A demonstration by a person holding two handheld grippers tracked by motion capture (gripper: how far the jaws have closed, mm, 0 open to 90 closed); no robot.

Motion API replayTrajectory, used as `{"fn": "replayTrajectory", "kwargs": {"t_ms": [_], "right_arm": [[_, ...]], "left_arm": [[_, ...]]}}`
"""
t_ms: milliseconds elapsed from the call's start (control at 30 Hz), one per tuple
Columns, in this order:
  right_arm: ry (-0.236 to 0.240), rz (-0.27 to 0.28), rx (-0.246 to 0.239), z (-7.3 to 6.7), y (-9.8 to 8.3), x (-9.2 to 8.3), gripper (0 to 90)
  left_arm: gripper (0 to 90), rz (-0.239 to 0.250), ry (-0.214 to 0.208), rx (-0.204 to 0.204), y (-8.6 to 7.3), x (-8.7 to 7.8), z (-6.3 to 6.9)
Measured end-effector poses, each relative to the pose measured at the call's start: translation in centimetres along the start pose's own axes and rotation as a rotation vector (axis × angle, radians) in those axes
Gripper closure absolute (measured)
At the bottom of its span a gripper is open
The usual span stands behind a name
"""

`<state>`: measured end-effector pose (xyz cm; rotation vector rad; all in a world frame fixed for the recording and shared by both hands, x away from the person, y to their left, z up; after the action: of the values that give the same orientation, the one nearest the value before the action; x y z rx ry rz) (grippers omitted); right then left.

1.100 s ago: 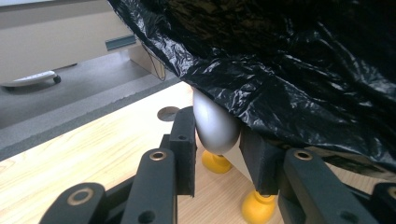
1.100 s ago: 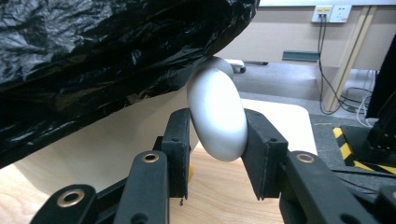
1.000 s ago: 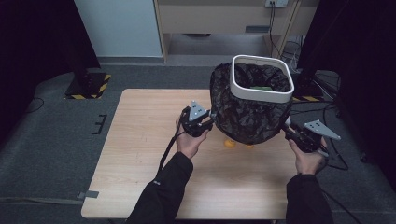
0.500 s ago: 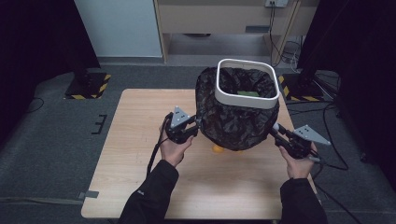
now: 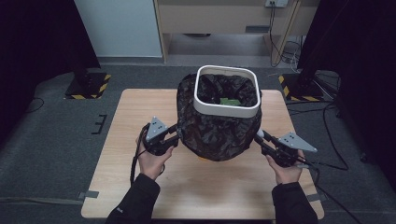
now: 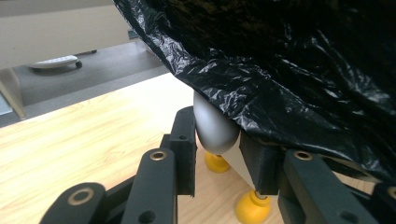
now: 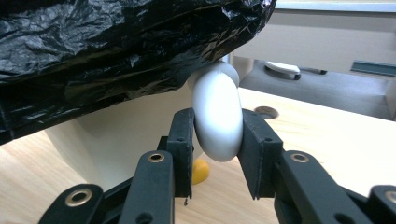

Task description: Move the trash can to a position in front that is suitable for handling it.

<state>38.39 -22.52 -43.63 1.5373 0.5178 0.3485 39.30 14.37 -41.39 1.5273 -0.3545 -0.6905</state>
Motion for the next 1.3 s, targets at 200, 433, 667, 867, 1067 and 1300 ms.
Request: {"fn": "replayTrajectory", "kwargs": {"t_ms": [200, 433, 667, 867, 1067, 1300], "right_arm": [[0.038, -0.004, -0.003, -2.0, 0.1, -0.1, 68.1], [0.081, -0.006, -0.014, -4.0, 0.1, 0.0, 68.2], [0.106, -0.001, -0.020, -5.0, 0.0, -0.1, 68.2], [0.103, -0.001, -0.027, -4.7, -0.3, 0.1, 68.0], [0.090, 0.018, -0.025, -3.8, -0.6, -0.2, 62.8], [0.013, 0.029, -0.004, -1.0, -0.9, -1.8, 49.0]], "left_arm": [[66.9, 0.008, 0.007, -0.010, -0.3, -2.2, -0.6], [66.9, 0.000, 0.017, -0.018, -0.6, -4.2, -1.2], [66.9, -0.003, 0.016, -0.021, -1.0, -5.8, -1.4], [66.5, 0.015, 0.004, -0.044, -1.6, -5.3, -1.6], [59.3, -0.014, 0.017, -0.054, -3.3, -6.1, -2.1], [45.5, -0.066, 0.082, -0.086, -6.5, -7.7, -3.3]]}}
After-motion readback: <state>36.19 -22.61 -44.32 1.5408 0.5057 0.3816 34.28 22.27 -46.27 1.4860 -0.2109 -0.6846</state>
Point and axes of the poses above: each handheld gripper's, and its own axes: x roughly forward along the jaws, y roughly out of its top, z roughly to its right, the point moved 3 cm from there along x, roughly forward along the jaws, and after that the axes turned 9 degrees about z, right-handed, at the moved point
